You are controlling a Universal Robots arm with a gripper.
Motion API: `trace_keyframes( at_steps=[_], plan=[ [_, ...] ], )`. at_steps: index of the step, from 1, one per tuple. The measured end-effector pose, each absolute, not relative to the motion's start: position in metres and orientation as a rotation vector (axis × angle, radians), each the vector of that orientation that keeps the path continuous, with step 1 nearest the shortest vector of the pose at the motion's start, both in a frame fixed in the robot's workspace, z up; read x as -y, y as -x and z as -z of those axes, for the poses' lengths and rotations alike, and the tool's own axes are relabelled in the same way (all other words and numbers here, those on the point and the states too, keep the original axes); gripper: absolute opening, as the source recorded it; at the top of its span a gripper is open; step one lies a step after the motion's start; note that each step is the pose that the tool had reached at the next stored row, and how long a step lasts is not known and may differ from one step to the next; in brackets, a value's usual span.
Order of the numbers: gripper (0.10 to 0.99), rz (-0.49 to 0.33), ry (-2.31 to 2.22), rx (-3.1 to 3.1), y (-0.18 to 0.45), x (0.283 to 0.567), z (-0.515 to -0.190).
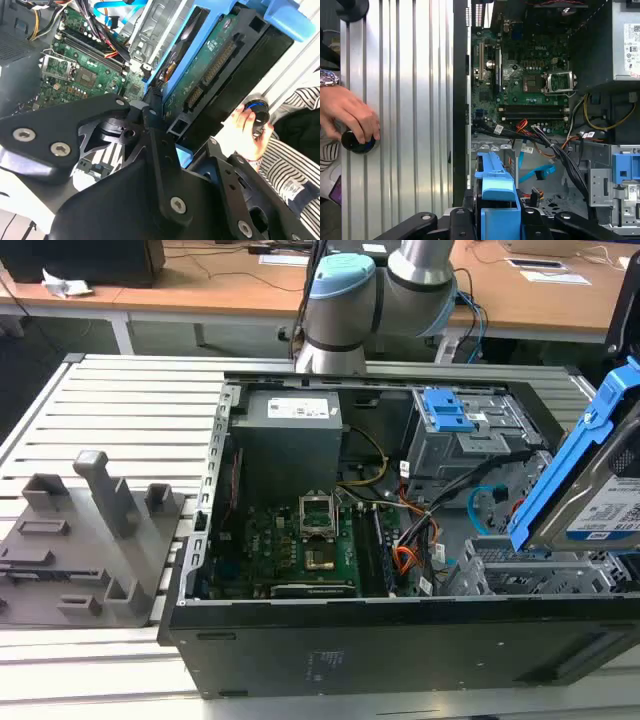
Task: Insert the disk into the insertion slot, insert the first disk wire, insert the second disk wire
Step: 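Insert the disk into the insertion slot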
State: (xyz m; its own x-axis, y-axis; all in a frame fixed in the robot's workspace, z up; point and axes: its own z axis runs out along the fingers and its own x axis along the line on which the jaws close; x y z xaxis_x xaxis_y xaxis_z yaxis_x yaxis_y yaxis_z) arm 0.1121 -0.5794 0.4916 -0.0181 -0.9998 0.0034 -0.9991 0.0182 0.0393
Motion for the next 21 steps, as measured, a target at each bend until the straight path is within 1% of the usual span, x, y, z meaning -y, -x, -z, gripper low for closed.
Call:
trace_keyframes(
  at_steps=[5, 21],
  plan=[
    [0.365, 0.040, -2.180, 2.220, -0.112, 0.579, -0.483],
    [0.365, 0.040, -2.180, 2.220, -0.112, 0.579, -0.476]
  ],
)
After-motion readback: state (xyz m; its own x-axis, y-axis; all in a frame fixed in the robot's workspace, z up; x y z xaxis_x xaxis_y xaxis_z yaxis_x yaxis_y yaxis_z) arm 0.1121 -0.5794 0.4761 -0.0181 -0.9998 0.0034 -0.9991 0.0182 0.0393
